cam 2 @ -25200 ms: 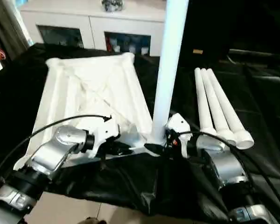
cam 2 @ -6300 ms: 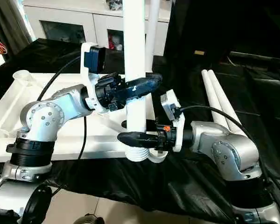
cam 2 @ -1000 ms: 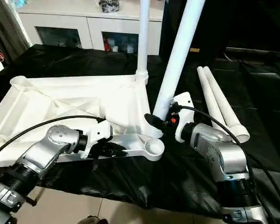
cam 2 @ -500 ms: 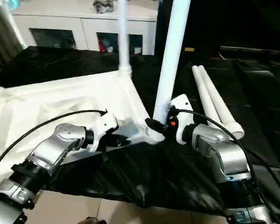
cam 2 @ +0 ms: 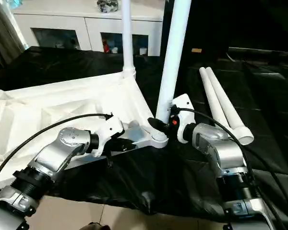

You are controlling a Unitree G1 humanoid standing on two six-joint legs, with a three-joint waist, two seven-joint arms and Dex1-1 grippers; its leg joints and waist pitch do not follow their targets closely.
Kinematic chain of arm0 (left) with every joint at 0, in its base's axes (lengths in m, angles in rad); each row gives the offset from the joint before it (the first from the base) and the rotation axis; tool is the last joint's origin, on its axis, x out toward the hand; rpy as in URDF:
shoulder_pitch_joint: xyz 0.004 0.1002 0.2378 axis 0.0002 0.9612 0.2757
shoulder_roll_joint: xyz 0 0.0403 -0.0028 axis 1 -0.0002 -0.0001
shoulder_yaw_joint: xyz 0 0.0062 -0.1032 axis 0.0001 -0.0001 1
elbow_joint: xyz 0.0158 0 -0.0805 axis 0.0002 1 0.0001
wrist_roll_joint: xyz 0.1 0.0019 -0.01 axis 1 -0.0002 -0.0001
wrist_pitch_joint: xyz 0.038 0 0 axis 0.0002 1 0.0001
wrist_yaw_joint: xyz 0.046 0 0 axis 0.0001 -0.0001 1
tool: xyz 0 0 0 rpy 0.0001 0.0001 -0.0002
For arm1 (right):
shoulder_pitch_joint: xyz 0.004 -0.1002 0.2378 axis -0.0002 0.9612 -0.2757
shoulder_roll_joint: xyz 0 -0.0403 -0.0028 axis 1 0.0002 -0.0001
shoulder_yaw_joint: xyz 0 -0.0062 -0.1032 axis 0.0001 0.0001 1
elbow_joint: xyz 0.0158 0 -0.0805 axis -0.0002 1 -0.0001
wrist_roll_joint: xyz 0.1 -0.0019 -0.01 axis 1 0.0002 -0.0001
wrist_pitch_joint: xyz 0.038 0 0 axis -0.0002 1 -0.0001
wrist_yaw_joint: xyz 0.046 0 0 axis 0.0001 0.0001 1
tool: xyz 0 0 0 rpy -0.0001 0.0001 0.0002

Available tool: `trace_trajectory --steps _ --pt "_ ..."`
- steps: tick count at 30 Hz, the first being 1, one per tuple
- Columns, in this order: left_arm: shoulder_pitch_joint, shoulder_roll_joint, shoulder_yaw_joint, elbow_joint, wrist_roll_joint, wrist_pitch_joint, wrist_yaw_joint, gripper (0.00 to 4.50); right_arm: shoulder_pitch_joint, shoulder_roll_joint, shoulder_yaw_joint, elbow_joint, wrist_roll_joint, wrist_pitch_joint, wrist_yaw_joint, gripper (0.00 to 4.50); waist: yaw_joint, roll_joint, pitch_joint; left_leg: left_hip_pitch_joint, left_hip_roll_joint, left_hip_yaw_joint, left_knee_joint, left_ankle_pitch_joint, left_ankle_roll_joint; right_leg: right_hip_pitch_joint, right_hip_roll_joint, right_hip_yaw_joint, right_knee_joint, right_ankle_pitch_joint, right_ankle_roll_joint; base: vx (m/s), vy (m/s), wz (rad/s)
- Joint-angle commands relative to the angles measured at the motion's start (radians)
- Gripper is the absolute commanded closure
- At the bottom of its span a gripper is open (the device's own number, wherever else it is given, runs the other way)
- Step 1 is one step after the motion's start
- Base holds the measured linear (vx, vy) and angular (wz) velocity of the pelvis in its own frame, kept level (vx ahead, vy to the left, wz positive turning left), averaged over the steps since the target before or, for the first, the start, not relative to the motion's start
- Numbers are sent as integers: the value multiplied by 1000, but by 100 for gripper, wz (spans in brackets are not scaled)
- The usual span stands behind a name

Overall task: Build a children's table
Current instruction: Insert table leg to table base

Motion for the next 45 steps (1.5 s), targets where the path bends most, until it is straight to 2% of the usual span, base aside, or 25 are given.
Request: trace_trajectory --steps 1,8,12,13,14,16,17,22,23,29,31,32,35,39,40,44,45 --pt "14 -10 7 -19 -20 -16 -11 450 0 1 -6 32 -7 -13 8 257 2 -22 -71 27 33 -18 -65 -221 13 36 -44 30 -83 -212 -217 0 0 0" --pt "21 -16 17 -23 -16 -15 -6 450 47 24 -46 72 13 -46 1 257 2 -24 -70 28 34 -18 -67 -231 16 35 -45 30 -86 -231 -213 0 0 0" --pt "15 -19 20 -14 -11 -15 -1 450 96 40 -88 73 38 -78 -2 257 2 -24 -71 27 34 -18 -66 -229 20 35 -45 30 -86 -228 -212 0 0 0" --pt "14 -20 21 -12 -11 -15 -1 450 103 42 -92 72 40 -84 -4 257 4 -23 -70 29 35 -18 -68 -234 21 33 -46 30 -88 -234 -211 0 0 0" --pt "10 -21 22 -4 -9 -19 2 450 124 48 -98 73 38 -104 -6 257 4 -15 -71 30 35 -18 -68 -240 18 32 -45 30 -89 -234 -211 0 0 0" --pt "8 -22 23 0 -8 -21 2 450 137 54 -102 74 36 -116 -10 257 4 -19 -70 28 34 -19 -69 -244 17 34 -45 30 -89 -234 -210 0 0 0" --pt "6 -22 23 4 -6 -23 1 450 151 57 -103 71 33 -125 -14 257 5 -13 -70 29 34 -20 -69 -248 16 33 -46 30 -89 -237 -210 0 0 0" --pt "-4 -24 23 17 -1 -28 -2 450 185 47 -60 27 -7 -144 -20 257 5 -12 -69 30 35 -22 -74 -276 5 32 -45 29 -94 -281 -193 0 0 0" --pt "-8 -24 21 21 3 -31 -4 450 188 41 -29 1 -33 -150 -22 257 4 -12 -68 30 35 -21 -74 -281 3 30 -44 29 -96 -288 -189 0 0 0" --pt "-10 -22 15 27 12 -43 -8 450 168 29 24 -8 -75 -149 -11 257 2 -13 -66 30 34 -22 -76 -295 -2 28 -46 30 -100 -327 -174 0 0 0" --pt "-10 -22 13 27 15 -46 -10 450 155 13 61 1 -97 -145 16 257 -2 -23 -65 30 35 -23 -77 -308 -5 28 -45 29 -101 -345 -170 0 0 0" --pt "-11 -22 13 27 15 -46 -10 450 153 10 67 2 -100 -144 21 257 -2 -18 -65 32 36 -24 -78 -318 -8 26 -46 30 -103 -355 -168 0 0 0" --pt "-11 -20 13 26 16 -51 -15 450 146 -16 99 25 -120 -150 66 257 -4 -28 -65 32 37 -23 -78 -330 -8 24 -46 31 -103 -355 -165 0 0 0" --pt "-11 -18 14 24 16 -52 -18 450 145 -18 96 44 -122 -157 77 257 -3 -29 -67 31 37 -23 -78 -322 -2 25 -46 31 -101 -331 -169 0 0 0" --pt "-10 -18 16 24 18 -53 -20 450 143 -18 94 52 -122 -160 78 257 -4 -35 -68 30 37 -22 -78 -318 0 25 -46 31 -101 -326 -171 0 0 0" --pt "-8 -17 18 22 19 -68 -29 450 144 -16 80 72 -110 -183 94 257 -4 -33 -66 31 37 -23 -79 -332 -2 24 -47 31 -104 -352 -166 0 0 0" --pt "-8 -17 18 22 19 -72 -32 450 145 -14 76 75 -106 -189 98 257 -3 -29 -66 32 37 -24 -79 -337 -3 23 -48 31 -105 -356 -165 0 0 0"
